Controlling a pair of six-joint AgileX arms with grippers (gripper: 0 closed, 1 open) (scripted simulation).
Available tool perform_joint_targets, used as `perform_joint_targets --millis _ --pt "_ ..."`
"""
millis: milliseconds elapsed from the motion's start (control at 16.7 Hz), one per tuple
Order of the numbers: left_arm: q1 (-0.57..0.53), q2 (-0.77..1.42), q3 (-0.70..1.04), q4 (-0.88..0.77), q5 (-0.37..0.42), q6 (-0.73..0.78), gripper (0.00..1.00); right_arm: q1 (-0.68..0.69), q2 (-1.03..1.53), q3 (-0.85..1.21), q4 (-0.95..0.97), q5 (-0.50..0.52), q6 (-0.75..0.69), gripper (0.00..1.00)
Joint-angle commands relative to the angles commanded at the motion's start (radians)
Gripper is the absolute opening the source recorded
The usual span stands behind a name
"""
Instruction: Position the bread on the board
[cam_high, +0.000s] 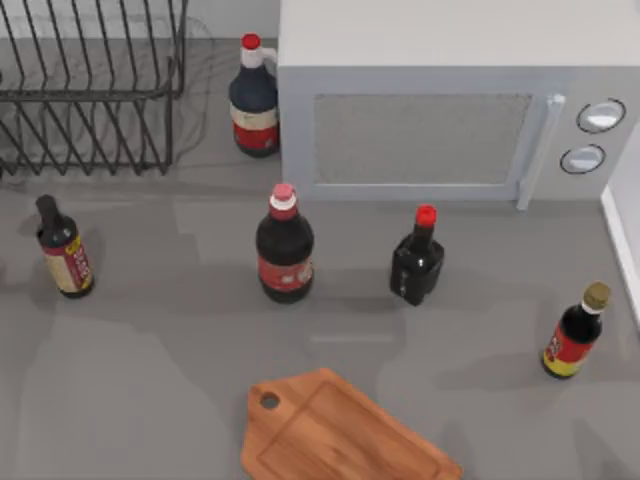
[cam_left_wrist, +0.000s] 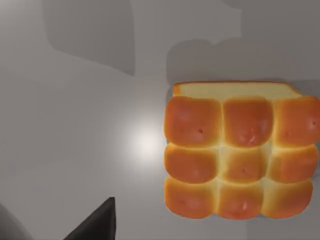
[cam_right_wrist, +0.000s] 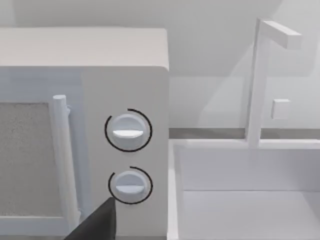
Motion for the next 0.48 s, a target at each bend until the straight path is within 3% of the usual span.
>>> perform_joint_targets --millis 480 --pt "0.011 0.047 -0.047 0.095 -0.001 0.011 1.00 0.000 0.000 0.000 0.000 0.000 0.000 1.00"
